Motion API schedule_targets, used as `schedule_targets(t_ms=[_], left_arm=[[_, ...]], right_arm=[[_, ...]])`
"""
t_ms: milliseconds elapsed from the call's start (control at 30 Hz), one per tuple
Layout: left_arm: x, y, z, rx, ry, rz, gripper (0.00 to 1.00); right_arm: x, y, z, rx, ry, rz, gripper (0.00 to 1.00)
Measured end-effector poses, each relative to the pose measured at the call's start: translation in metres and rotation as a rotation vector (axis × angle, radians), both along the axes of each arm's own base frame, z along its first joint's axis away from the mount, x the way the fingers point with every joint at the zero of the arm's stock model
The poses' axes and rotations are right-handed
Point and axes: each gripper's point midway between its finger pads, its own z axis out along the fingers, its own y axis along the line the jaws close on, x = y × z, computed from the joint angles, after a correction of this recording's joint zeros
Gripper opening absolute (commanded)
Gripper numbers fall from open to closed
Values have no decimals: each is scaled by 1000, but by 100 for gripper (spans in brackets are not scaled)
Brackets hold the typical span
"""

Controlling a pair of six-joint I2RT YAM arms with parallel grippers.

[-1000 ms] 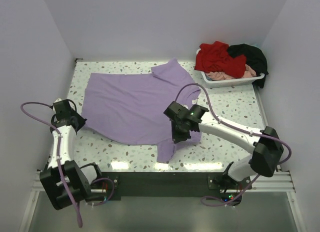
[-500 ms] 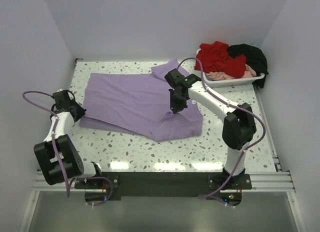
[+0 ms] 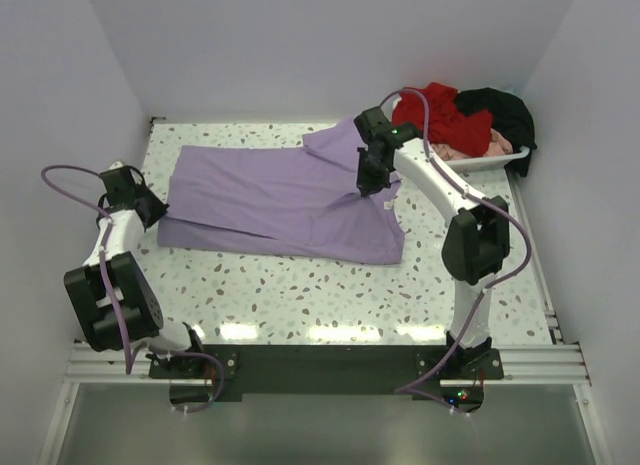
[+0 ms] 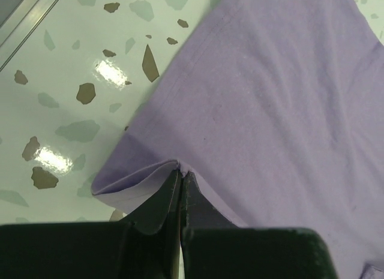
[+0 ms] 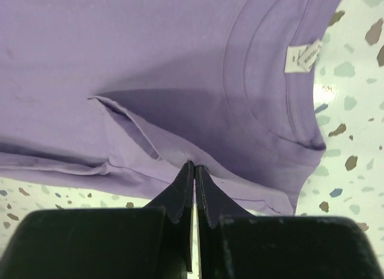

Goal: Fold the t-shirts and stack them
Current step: Fold the tshirt

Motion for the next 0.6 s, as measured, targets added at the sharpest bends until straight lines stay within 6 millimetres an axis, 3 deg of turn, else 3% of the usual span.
schedule_targets(t_ms=[267,600], left_arm=[[8,3,-2,-1,1,1,0],[15,6,0,1,-3,0,0]], right_arm=[[28,-13,2,4,-25,-31,0],[44,-34,10,8,-53,-77,0]])
